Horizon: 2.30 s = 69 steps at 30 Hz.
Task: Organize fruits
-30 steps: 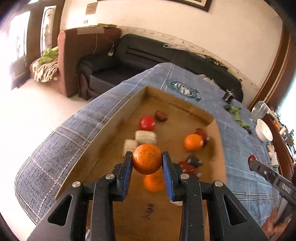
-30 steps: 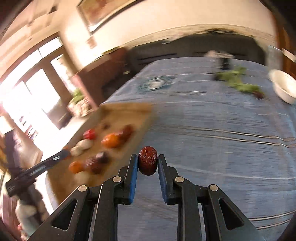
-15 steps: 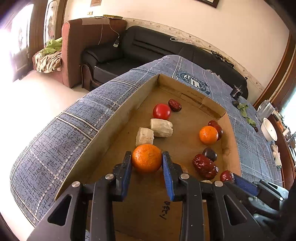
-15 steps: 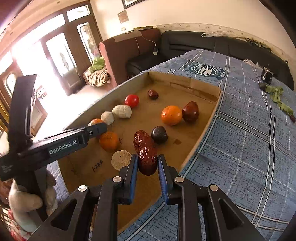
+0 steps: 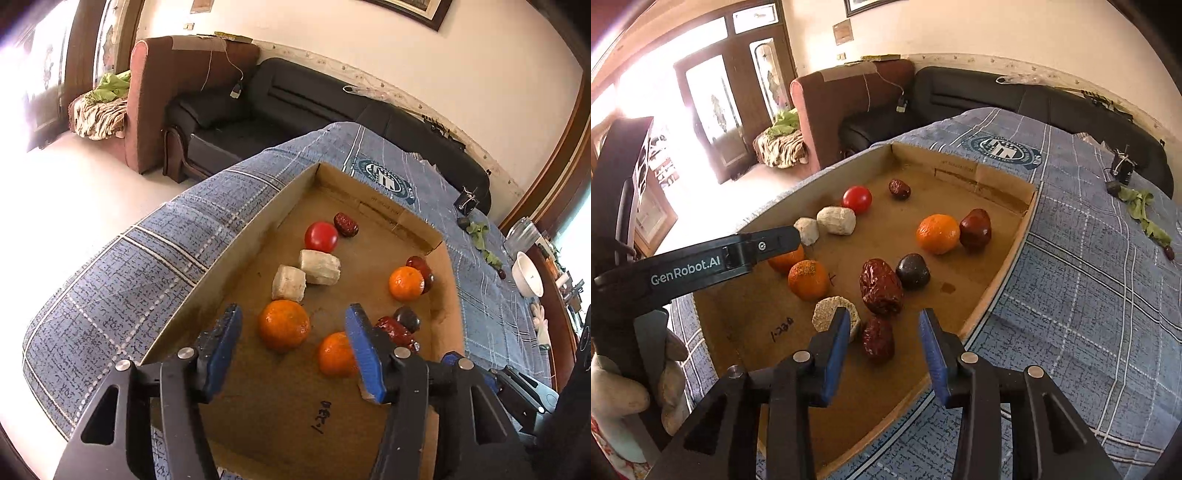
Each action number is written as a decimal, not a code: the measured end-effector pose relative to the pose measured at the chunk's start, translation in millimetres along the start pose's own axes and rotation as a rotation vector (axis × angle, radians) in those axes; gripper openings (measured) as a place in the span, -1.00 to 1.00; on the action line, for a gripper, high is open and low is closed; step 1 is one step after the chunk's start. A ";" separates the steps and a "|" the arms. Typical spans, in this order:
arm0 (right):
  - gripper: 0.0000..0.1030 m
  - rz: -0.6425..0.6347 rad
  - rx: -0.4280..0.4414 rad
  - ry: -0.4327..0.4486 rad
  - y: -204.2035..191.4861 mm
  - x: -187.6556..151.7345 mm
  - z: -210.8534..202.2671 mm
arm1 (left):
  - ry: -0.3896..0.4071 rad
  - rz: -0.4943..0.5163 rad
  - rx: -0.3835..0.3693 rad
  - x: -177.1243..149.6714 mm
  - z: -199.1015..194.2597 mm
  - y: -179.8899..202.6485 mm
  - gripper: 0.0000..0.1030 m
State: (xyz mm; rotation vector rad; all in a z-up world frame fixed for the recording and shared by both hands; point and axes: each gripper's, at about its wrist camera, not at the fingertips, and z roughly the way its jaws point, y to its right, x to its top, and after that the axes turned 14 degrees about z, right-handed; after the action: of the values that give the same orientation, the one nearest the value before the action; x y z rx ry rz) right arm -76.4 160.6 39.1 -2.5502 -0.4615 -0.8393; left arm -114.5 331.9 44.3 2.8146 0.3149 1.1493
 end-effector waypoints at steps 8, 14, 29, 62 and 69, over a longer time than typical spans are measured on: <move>0.24 0.122 -0.038 0.113 32.3 0.9 -36.9 | 0.041 0.044 0.035 2.6 -15.2 18.0 0.34; 0.39 0.203 -0.085 0.139 58.1 -3.3 -50.8 | 0.116 0.084 0.184 2.7 -33.5 40.3 0.76; 0.66 0.245 -0.083 0.169 81.7 -13.5 -67.6 | 0.154 0.153 0.340 7.5 -50.0 76.9 0.91; 0.75 0.245 -0.112 0.139 86.8 -14.7 -60.5 | 0.084 0.191 0.290 1.0 -27.4 90.7 0.91; 0.75 0.227 -0.118 0.156 79.5 -18.2 -69.0 | 0.116 0.192 0.317 -3.1 -41.4 90.2 0.91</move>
State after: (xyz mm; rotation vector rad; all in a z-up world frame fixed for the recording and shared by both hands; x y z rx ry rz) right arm -89.5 56.0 56.2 -2.5554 -0.0736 -0.9946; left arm -131.4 243.3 85.8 3.1139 0.2599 1.4207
